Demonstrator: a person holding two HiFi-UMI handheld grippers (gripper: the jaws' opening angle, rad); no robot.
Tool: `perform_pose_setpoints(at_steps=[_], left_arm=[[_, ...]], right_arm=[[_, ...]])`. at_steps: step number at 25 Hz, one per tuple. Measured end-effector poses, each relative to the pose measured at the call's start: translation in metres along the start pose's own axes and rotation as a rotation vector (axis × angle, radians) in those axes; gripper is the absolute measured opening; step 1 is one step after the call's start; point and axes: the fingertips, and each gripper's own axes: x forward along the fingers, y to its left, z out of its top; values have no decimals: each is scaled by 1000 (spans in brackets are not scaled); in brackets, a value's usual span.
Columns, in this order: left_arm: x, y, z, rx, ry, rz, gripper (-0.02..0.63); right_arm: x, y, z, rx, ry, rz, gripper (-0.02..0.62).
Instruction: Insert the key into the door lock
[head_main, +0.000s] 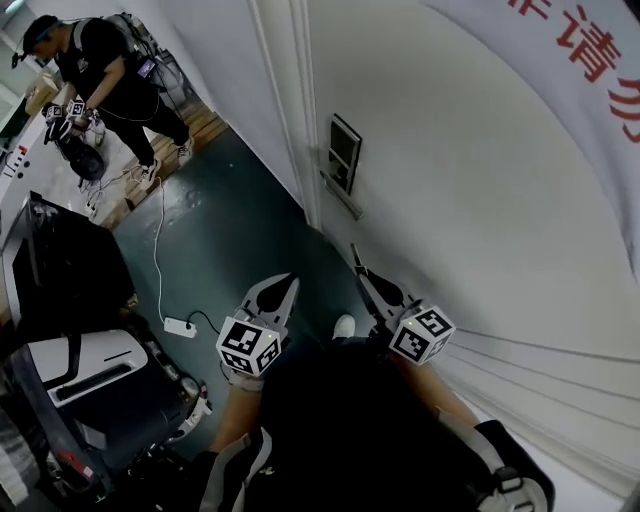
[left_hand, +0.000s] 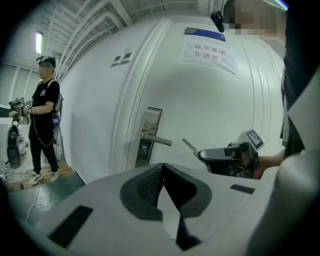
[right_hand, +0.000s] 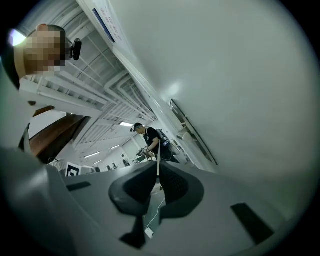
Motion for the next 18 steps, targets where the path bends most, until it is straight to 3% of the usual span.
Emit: perform_pose_setpoints(at_steps=[8, 18], left_arm=[[-12, 31, -8, -41, -2, 104, 8], [-15, 98, 6, -41, 15, 94, 8]], right_arm=[[45, 2, -13, 16, 78, 91, 34], [113, 2, -20, 40, 95, 66, 34]])
